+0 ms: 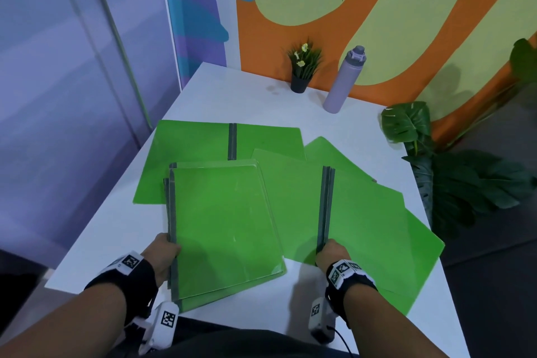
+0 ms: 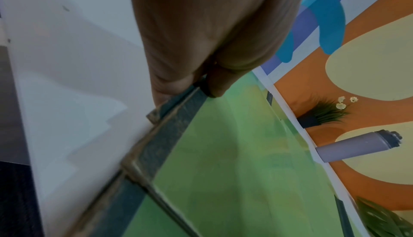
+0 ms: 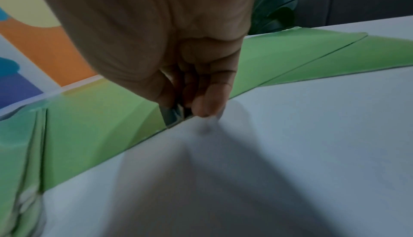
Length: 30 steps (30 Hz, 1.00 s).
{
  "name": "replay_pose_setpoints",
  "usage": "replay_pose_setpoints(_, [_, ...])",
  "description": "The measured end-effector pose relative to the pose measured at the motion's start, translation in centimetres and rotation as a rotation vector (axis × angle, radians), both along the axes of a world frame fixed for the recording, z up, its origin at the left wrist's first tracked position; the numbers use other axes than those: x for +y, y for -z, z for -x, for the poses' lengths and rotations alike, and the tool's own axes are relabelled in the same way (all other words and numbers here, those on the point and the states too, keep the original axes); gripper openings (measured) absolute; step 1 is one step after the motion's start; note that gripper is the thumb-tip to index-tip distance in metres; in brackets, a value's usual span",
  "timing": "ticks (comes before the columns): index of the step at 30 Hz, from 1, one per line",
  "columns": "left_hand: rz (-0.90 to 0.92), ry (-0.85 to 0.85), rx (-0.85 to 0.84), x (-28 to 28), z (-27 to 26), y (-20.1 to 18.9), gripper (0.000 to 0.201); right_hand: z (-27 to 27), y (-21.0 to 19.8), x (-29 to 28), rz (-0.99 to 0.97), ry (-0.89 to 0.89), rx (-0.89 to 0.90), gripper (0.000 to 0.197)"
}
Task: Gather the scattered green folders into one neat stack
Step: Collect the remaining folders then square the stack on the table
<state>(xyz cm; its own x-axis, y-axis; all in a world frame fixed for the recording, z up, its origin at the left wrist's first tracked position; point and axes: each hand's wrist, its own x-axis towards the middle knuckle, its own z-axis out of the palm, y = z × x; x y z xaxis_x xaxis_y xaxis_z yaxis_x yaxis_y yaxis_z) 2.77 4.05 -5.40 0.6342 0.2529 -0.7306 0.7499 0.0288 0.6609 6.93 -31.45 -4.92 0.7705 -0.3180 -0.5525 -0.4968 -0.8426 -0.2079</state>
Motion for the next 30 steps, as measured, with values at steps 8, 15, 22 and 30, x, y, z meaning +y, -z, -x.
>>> replay_pose_setpoints(8, [-0.123, -0.071, -0.147, 1.0, -2.1, -0.7, 0.041, -3.0, -6.8, -0.7, 0.131, 0.129, -0.469, 0.024])
replay_pose_setpoints(15, [-0.042, -0.026, -0.121, 0.1, -3.0, -1.3, 0.038, -4.7, -13.8, 1.0, 0.066, 0.118, -0.912, 0.008])
replay_pose_setpoints(22, [0.410, -0.125, -0.099, -1.2, -3.1, -2.8, 0.046, -0.6, -11.1, 7.8, 0.086, -0.846, -1.020, 0.025])
replay_pose_setpoints(30, [0.119, 0.042, 0.012, -1.9, -2.9, -3.2, 0.123, 4.2, -2.7, 9.3, -0.107, -1.371, -0.560, 0.009])
